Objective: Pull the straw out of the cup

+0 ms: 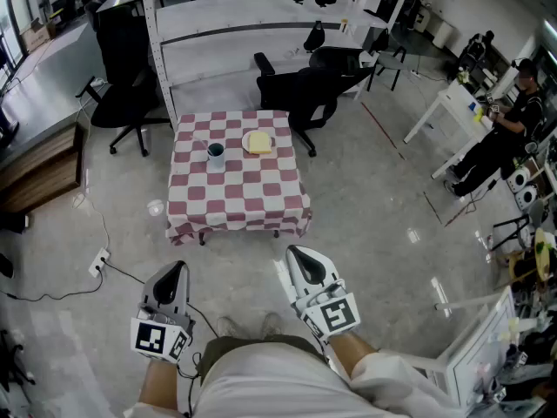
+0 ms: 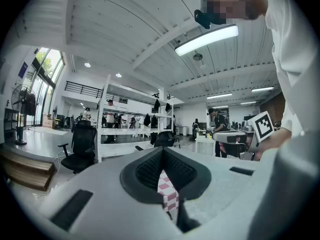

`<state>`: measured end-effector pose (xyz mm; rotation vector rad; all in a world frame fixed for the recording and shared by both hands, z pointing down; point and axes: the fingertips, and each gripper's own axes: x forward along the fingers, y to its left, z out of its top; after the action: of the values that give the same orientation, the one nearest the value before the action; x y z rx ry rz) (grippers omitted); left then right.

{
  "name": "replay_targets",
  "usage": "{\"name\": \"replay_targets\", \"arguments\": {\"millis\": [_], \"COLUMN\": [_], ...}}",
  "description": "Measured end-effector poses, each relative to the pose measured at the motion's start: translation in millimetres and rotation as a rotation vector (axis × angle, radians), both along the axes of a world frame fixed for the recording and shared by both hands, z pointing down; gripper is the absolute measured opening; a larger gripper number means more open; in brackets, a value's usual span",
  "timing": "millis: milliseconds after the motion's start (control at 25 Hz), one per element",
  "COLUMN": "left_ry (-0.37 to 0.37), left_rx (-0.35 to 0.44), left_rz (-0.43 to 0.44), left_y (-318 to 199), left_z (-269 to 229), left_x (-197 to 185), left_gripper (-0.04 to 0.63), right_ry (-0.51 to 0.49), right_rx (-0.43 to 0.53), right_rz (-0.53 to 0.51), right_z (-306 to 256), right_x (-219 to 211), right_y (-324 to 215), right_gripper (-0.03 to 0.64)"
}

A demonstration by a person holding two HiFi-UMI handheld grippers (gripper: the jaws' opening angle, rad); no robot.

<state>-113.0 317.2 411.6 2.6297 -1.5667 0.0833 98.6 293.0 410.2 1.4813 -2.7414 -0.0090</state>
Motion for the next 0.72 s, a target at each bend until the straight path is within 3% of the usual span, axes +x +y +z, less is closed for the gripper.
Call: {"name": "replay_targets", "arguments": {"millis": [720], "left_ry": [-0.006], "left_rx": [-0.018], "left_rz": [-0.007], "left_y": [-8], "left_z": [7], "left_x": [12], "left_gripper": [0.003], "right_ry": [-0.019], "right_rx": [-0.025], "right_rz": [-0.044], "right_z": [12], "right_x": [9], "right_y": [0], "right_gripper": [0.005]}}
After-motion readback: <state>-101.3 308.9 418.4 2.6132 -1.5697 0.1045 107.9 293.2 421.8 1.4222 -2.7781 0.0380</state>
